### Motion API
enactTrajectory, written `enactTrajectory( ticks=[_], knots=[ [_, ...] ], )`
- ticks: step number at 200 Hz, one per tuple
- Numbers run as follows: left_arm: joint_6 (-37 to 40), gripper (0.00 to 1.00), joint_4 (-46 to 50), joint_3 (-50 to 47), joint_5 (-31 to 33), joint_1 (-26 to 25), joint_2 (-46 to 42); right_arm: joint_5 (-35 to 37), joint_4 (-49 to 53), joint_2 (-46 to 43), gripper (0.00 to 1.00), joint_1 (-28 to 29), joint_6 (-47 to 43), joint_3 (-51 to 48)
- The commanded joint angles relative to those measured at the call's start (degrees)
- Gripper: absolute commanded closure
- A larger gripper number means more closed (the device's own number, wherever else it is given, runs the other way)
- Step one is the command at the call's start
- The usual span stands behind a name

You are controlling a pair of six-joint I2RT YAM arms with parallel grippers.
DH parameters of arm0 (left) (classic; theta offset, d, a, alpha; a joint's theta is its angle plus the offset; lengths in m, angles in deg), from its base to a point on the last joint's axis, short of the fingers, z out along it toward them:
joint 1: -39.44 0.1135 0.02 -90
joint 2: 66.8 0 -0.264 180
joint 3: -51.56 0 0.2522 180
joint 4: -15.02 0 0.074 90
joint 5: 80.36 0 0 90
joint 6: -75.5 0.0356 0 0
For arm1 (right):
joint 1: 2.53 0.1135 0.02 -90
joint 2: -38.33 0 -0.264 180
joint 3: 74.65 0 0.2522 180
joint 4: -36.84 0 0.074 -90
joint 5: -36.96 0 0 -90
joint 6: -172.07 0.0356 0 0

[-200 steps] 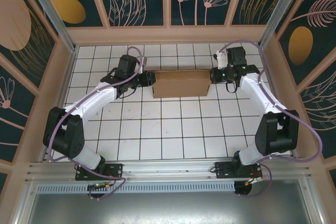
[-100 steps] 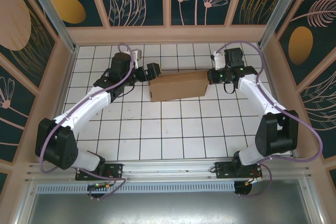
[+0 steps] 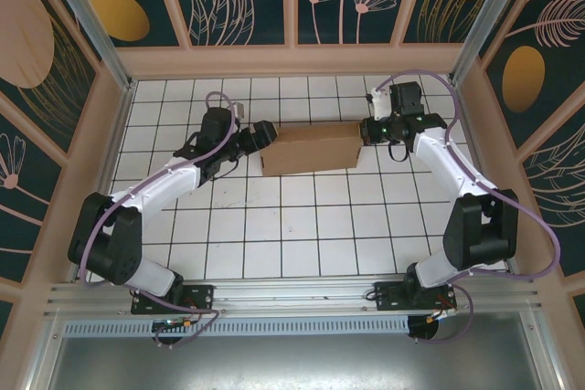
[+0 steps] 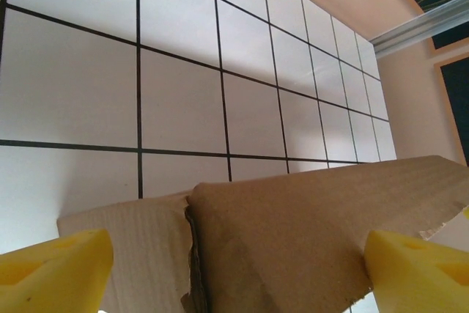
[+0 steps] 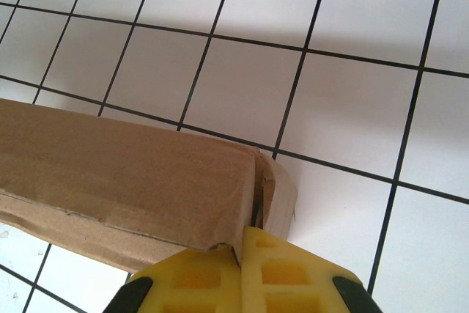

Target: Fold the paper box

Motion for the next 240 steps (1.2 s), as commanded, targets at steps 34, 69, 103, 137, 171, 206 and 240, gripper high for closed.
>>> enactTrajectory(
  ticks=[34, 69, 103, 137, 171, 206, 240],
  knots=[
    [-1.82, 0.15, -1.60, -4.95, 0.79, -0.30, 3.26, -2.71, 3.77, 0.82, 0.91, 0.72, 1.40, -1.68],
    [-1.06, 0.15, -1.99, -5.04, 2.12, -0.29, 4.67, -4.79, 0.64, -2.37, 0.62, 0.71, 0.34, -3.53],
    [-0.39, 0.15, -1.46, -4.78, 3.44, -0.30, 6.40, -8.83, -5.24, -8.36, 0.25, 0.54, -0.80, -7.14],
    [-0.32, 0.15, -1.59, -4.65, 3.12, -0.30, 6.93, -3.53, -8.31, -10.14, 0.16, -0.04, 4.54, -6.09],
    [-0.05, 0.15, -1.95, -4.31, 2.65, -0.25, 7.24, -1.31, -11.43, -4.79, 0.20, 0.32, 11.50, -6.54],
    [1.52, 0.13, -2.65, -2.93, 0.57, -0.23, 5.24, 0.36, -13.32, -2.72, 0.46, 0.07, 12.45, -11.51],
    [2.50, 0.10, -2.25, 2.38, -1.02, 0.19, 3.09, 1.63, -12.95, -1.74, 0.60, -0.14, 13.41, -13.80]
  ],
)
